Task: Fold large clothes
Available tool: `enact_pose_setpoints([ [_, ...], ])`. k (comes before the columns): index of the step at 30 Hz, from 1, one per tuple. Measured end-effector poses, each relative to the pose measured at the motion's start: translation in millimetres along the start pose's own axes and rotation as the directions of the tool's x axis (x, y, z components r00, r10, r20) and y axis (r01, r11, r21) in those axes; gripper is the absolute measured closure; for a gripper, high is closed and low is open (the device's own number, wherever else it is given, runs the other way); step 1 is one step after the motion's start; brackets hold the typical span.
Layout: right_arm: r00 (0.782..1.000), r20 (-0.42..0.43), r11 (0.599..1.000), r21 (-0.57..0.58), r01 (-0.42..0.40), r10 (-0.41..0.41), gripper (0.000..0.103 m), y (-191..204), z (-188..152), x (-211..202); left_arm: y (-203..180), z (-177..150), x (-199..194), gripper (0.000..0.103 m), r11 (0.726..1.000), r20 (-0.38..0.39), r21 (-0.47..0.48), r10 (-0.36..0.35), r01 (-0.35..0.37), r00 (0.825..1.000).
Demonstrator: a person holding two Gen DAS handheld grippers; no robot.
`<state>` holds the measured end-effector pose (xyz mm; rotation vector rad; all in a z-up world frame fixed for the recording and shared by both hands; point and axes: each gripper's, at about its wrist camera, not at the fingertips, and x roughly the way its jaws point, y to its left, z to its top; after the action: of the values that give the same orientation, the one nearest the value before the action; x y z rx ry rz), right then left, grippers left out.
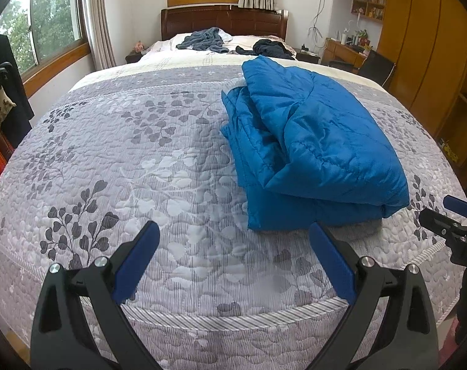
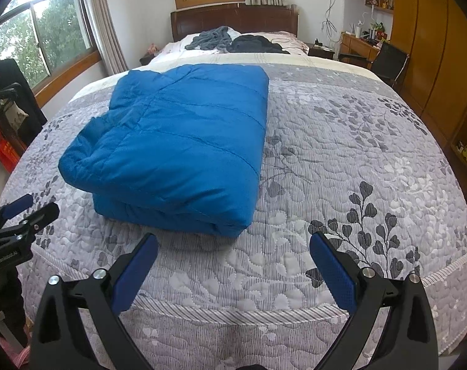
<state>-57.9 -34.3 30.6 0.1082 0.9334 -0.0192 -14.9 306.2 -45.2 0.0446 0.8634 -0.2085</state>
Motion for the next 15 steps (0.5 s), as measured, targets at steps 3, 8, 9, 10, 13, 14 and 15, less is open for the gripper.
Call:
enact_pose_setpoints([
  [3,1.000,-0.001,1.000,-0.001,-0.001,0.001,0.004,-0.3,0.7,0.3,0.0,0.0,0.3,0.006,1.000,0.001,0.000,0.000,0.000,1.000],
  [8,1.000,0.000,1.000,-0.001,-0.001,0.001,0.004,-0.7,1.1,0.7,-0.1,-0.2,0.1,0.006,1.000,0.000,0.000,0.000,0.000,1.000],
  [9,1.000,0.000,1.000,-0.001,-0.002,0.002,0.004,-1.0,1.1,0.8,-0.3,-0.5,0.4,0.006,1.000,0.000,0.001,0.000,0.000,1.000],
  [10,1.000,-0.001,1.000,-0.001,-0.002,0.002,0.004,-0.8,1.1,1.0,-0.3,-0.6,0.5,0.006,1.000,0.000,0.002,0.001,-0.001,1.000],
  [13,1.000,-0.005,1.000,0.002,-0.005,0.005,0.004,-2.0,1.7,1.5,-0.6,-0.8,0.8,0.006,1.000,0.000,0.002,0.001,-0.001,1.000],
  [14,1.000,-0.006,1.000,0.002,-0.005,0.005,0.004,-2.1,1.6,1.5,-0.5,-0.8,0.8,0.006,1.000,0.000,0.002,0.001,-0.001,1.000],
  [15,1.000,-0.006,1.000,0.001,-0.006,0.006,0.004,-2.3,1.7,1.5,-0.5,-0.8,0.8,0.006,1.000,0.000,0.002,0.001,-0.001,1.000],
])
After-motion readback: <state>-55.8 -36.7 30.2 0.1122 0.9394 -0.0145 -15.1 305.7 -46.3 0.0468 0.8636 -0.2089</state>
